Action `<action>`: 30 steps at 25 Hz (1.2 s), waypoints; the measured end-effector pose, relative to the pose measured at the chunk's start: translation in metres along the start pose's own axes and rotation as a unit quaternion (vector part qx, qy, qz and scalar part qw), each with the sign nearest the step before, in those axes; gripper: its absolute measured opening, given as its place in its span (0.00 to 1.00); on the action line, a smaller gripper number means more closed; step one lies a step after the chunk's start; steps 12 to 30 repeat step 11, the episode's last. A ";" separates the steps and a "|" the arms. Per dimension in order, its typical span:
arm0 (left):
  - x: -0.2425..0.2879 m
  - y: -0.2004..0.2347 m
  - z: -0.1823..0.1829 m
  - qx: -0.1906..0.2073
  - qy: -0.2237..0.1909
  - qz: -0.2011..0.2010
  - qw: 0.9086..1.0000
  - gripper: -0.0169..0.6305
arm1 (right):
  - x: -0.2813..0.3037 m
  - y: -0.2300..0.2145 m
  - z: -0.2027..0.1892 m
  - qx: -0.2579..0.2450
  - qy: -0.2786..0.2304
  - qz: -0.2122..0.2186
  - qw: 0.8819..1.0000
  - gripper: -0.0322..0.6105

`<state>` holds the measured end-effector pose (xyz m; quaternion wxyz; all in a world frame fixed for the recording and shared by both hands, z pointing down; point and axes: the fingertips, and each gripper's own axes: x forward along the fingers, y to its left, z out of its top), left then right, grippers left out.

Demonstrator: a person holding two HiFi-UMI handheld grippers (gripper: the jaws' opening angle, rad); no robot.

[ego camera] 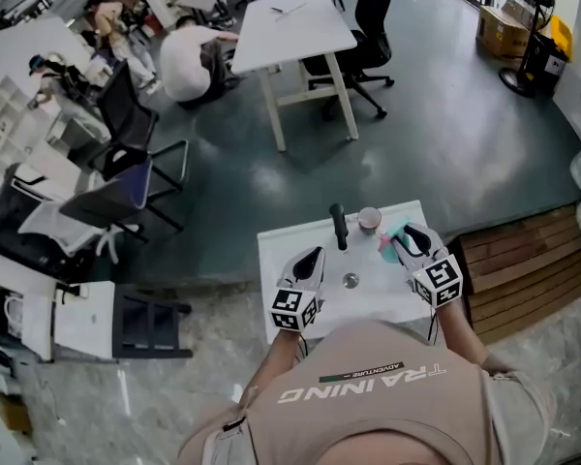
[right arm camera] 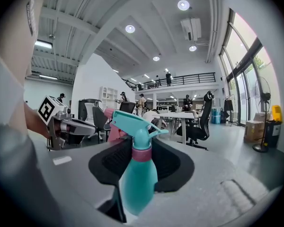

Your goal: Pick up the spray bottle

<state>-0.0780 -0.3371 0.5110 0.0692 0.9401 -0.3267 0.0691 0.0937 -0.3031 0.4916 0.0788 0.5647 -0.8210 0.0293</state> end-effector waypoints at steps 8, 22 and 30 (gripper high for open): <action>0.007 -0.001 -0.002 -0.002 -0.001 -0.009 1.000 0.05 | 0.001 -0.002 -0.006 0.004 0.000 -0.008 1.000 0.26; 0.012 0.000 -0.002 -0.006 -0.005 -0.007 1.000 0.05 | 0.002 -0.004 -0.005 -0.004 0.000 -0.007 1.000 0.26; 0.012 0.000 -0.002 -0.006 -0.005 -0.007 1.000 0.05 | 0.002 -0.004 -0.005 -0.004 0.000 -0.007 1.000 0.26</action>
